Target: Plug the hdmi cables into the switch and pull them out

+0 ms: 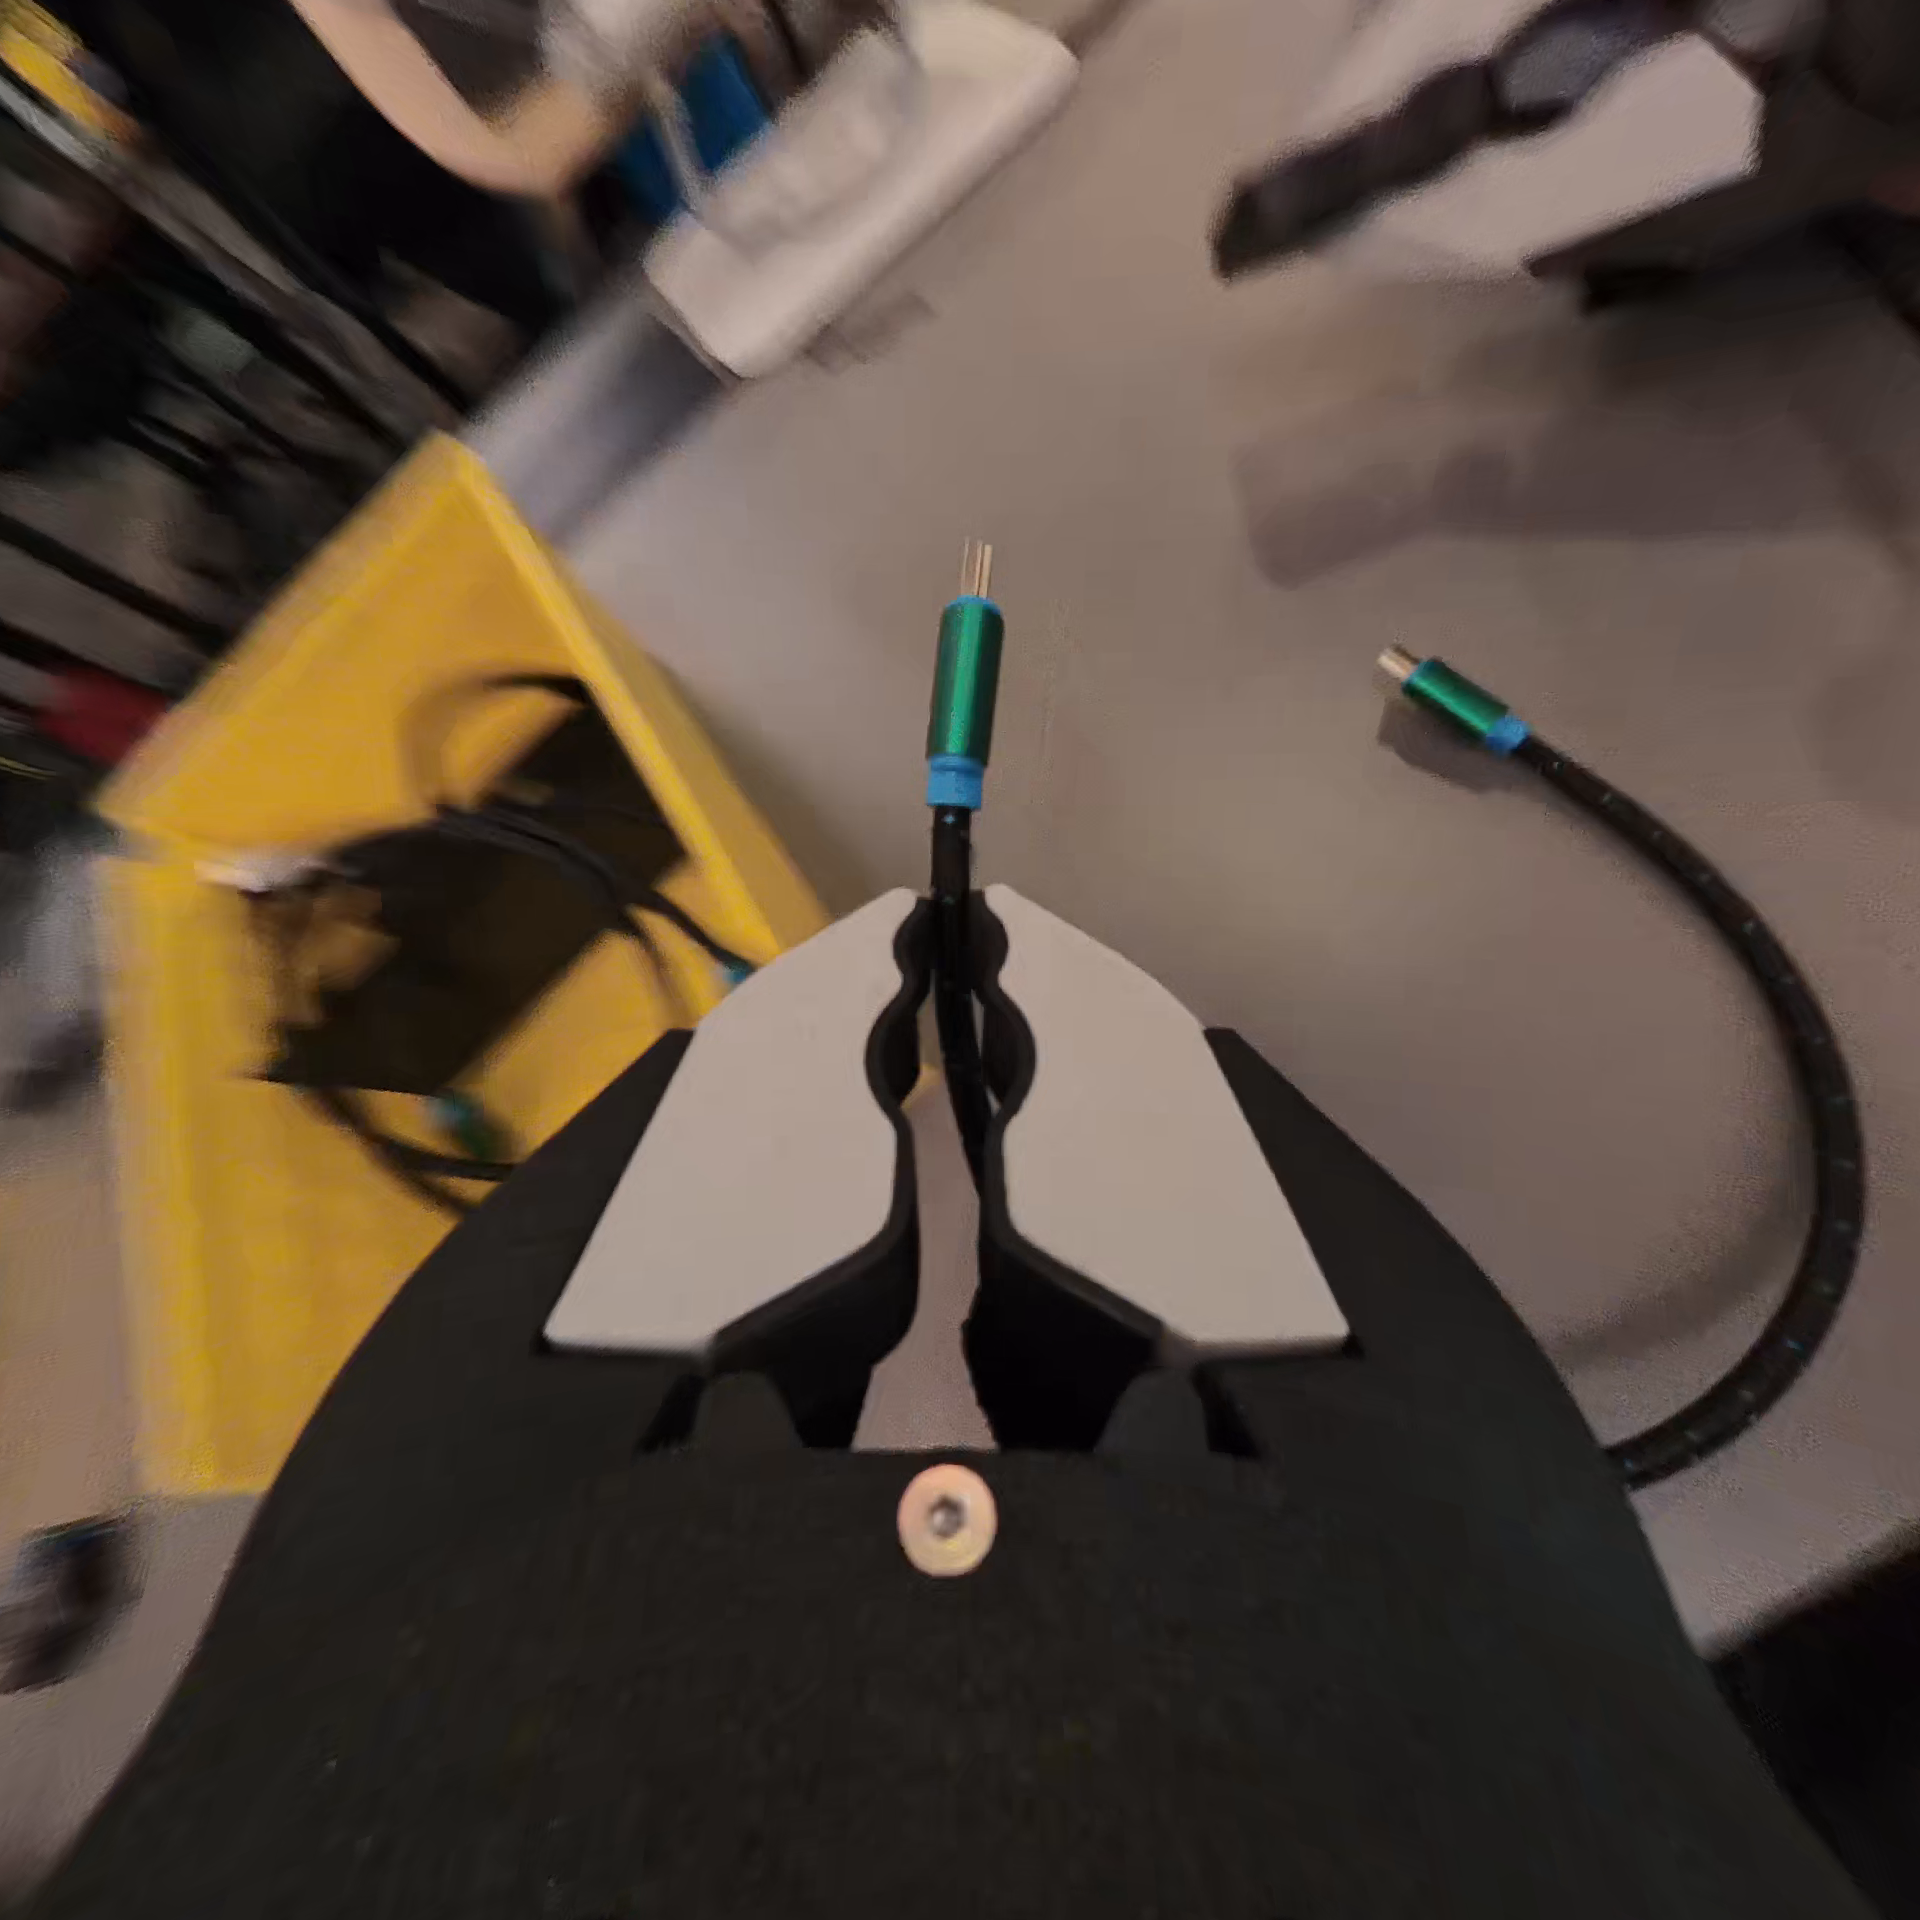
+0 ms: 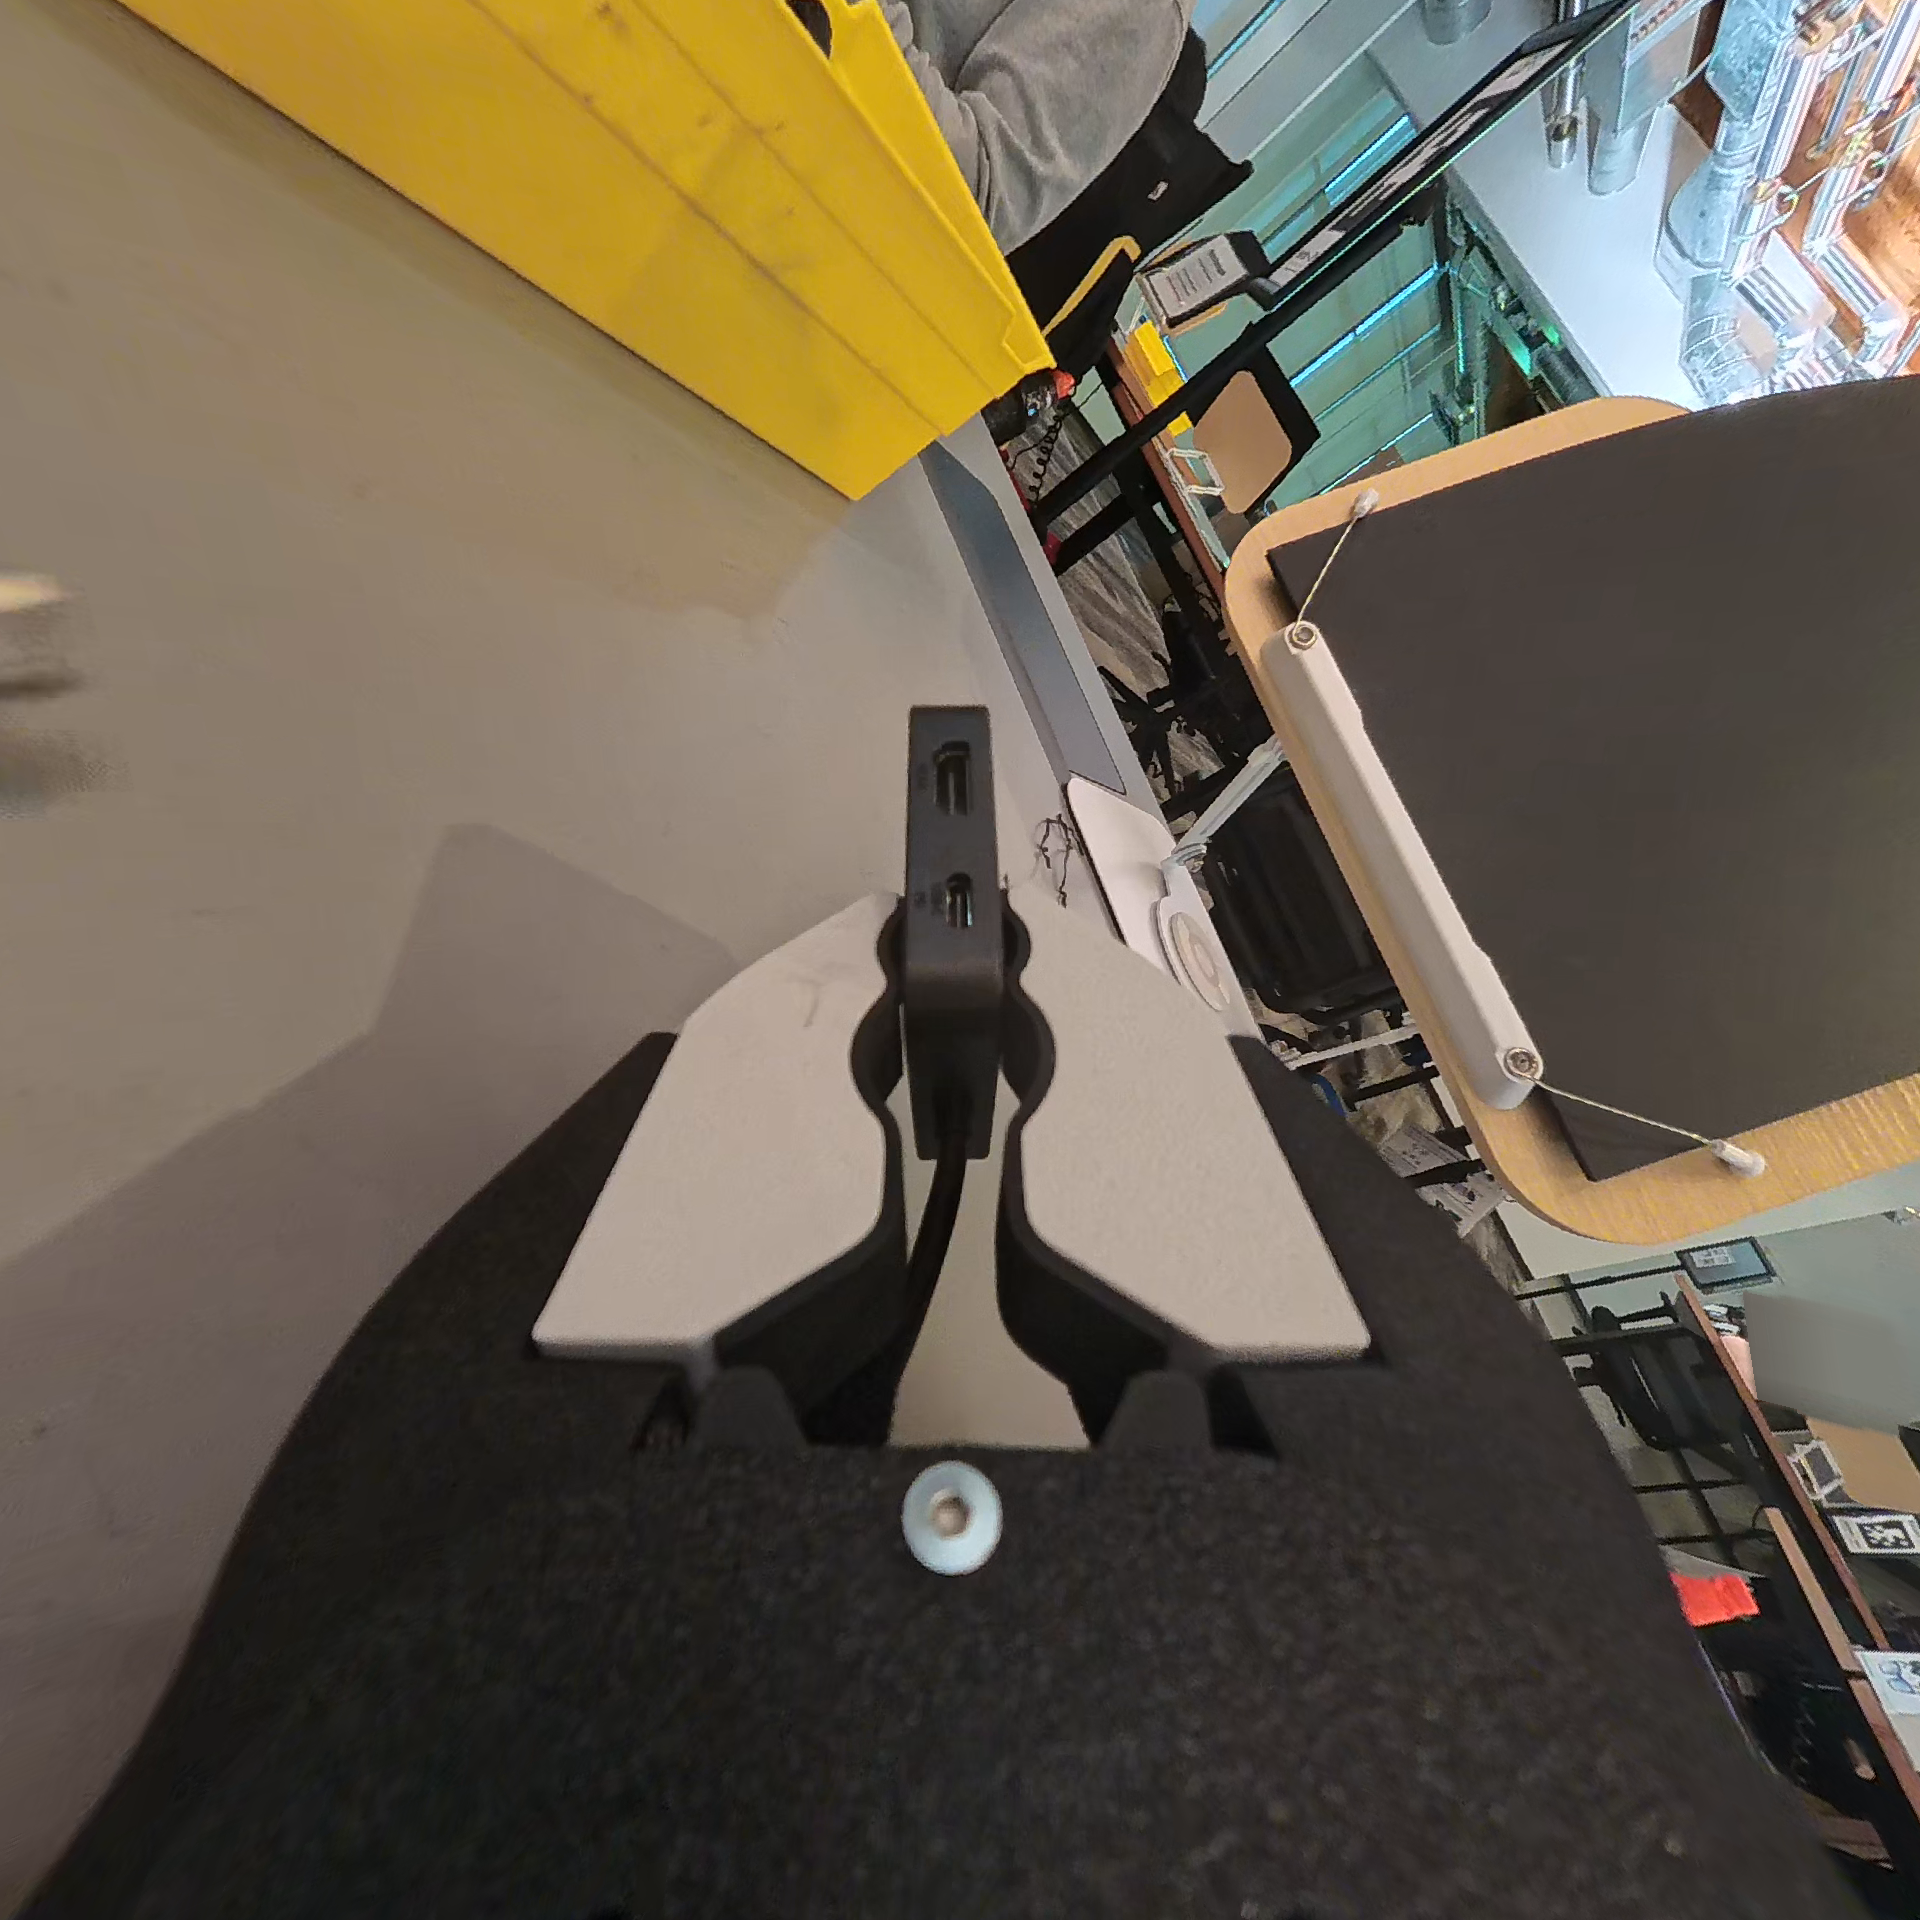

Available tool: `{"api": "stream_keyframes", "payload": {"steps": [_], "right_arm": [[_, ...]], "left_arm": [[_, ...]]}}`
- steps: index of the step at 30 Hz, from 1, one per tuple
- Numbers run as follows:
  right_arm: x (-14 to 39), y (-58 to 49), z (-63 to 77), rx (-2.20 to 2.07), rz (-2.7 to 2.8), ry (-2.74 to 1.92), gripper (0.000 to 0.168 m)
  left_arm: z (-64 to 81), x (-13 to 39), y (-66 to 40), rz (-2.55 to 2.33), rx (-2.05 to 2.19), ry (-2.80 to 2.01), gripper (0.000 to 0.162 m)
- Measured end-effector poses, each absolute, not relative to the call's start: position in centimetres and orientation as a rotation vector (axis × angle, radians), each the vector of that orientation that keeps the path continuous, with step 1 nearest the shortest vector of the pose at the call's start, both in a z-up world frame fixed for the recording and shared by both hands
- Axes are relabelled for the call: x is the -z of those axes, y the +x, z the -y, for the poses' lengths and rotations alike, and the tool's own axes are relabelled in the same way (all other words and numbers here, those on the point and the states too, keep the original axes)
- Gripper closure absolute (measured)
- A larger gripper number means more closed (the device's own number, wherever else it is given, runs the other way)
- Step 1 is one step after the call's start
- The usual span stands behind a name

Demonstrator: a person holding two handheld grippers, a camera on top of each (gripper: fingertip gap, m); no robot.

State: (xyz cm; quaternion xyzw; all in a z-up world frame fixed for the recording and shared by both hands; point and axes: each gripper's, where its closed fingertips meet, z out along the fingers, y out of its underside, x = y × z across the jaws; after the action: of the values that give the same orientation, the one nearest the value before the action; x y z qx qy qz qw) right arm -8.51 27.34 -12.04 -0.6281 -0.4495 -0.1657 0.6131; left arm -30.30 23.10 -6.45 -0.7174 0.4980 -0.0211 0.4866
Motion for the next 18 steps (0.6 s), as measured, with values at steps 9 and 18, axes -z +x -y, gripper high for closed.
{"api": "stream_keyframes", "payload": {"steps": [9,18], "right_arm": [[11.9,-8.4,-27.3,0.380,1.031,-1.445,0.154],[12.0,-8.5,-27.3,0.381,1.038,-1.443,0.155]], "left_arm": [[-21.1,-1.8,-26.8,-1.295,-0.773,-1.050,0.156],[-12.3,11.2,-22.0,-1.559,-0.500,-1.217,0.155]]}}
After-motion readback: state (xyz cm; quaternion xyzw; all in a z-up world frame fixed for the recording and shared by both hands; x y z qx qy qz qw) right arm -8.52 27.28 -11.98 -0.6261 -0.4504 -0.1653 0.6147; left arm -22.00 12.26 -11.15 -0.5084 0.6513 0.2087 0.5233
